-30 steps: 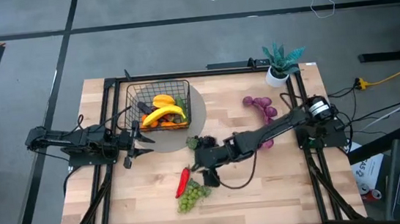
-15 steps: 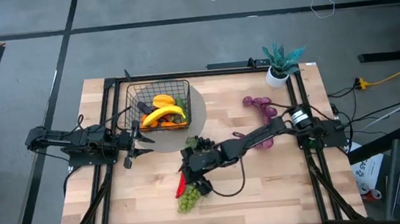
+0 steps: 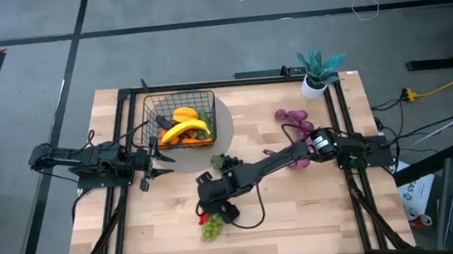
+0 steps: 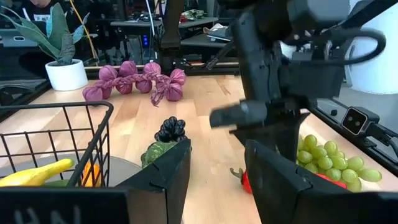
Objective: Build produce basket
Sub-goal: Put the red chili pepper into the wire basket
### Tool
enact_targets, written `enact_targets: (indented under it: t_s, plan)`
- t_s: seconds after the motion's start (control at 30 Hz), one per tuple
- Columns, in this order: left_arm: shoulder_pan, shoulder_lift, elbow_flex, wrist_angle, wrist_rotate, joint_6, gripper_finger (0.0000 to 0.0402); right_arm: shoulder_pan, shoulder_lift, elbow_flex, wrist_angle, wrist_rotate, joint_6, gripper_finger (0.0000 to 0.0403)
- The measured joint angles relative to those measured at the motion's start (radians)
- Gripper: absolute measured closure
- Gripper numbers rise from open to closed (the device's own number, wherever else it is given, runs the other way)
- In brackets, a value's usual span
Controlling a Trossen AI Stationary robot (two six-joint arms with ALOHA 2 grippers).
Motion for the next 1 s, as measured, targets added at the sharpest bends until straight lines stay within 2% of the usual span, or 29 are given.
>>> enact_targets:
  t_s: [0.33,0.6,0.8,1.0]
  plan:
    - [0.0,0.002,0.0,-0.001,0.008,0.0,0.0255,-0.006,0.03,-0.001,-0.022,0.015,0.012,0.0147]
    - [0.0,0.002,0.0,-0.001,0.012,0.001,0.0255,-0.04,0.029,-0.001,-0.103,0.017,0.264,0.0164]
    - [0.0,0.002,0.0,-0.002,0.013,0.001,0.0255,-0.065,0.029,-0.001,-0.14,0.016,0.44,0.0217]
    - [0.0,0.002,0.0,-0.002,0.014,0.001,0.0255,-0.065,0.029,-0.001,-0.139,0.017,0.431,0.0307]
